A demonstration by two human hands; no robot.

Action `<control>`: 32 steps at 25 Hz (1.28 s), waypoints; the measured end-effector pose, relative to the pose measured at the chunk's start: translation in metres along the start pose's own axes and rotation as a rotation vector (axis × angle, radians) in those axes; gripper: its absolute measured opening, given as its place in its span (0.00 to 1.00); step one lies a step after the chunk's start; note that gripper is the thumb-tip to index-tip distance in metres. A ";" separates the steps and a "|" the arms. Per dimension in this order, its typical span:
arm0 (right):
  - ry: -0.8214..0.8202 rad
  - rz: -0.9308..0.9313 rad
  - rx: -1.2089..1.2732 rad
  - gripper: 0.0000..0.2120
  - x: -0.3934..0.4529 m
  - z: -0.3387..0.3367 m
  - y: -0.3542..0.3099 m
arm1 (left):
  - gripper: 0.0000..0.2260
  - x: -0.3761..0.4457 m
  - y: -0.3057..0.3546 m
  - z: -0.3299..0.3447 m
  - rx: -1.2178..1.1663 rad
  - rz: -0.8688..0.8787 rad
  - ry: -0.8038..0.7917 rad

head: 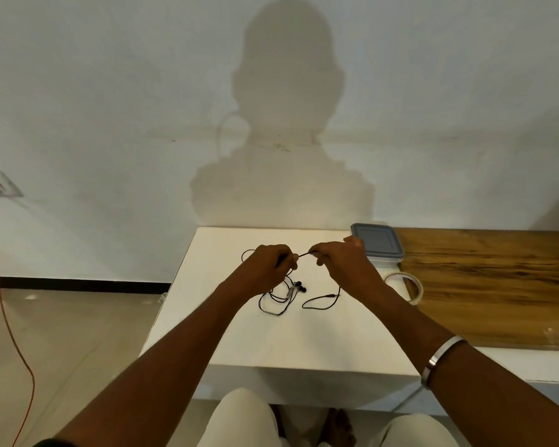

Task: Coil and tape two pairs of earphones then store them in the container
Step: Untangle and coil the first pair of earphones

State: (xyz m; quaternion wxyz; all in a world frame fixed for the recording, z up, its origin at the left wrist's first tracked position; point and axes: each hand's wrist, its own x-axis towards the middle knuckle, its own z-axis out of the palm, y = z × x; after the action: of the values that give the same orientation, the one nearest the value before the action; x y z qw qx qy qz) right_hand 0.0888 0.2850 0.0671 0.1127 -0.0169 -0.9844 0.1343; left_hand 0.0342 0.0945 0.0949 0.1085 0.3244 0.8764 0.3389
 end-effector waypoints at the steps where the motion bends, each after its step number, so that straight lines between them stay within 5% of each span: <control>1: 0.038 0.029 0.003 0.13 -0.002 -0.001 0.006 | 0.13 -0.002 -0.002 -0.001 0.000 -0.012 -0.001; 8: 0.048 0.217 0.031 0.11 -0.012 -0.011 0.018 | 0.13 -0.003 -0.005 -0.002 -0.034 -0.034 -0.006; 13: -0.020 0.019 0.070 0.25 -0.012 -0.007 -0.004 | 0.13 0.000 0.010 0.000 -0.008 0.005 -0.020; 18: -0.045 -0.135 0.032 0.12 -0.002 -0.012 -0.018 | 0.13 0.003 0.016 -0.005 0.012 0.039 -0.034; 32: 0.281 0.251 0.009 0.10 -0.014 -0.025 0.032 | 0.14 0.004 0.009 -0.031 0.029 -0.010 0.044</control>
State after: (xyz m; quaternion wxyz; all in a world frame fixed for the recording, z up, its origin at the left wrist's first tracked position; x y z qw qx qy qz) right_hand 0.1082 0.3215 0.0793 0.2315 -0.1575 -0.9485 0.1483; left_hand 0.0229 0.0858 0.1236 0.0861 0.3138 0.8850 0.3329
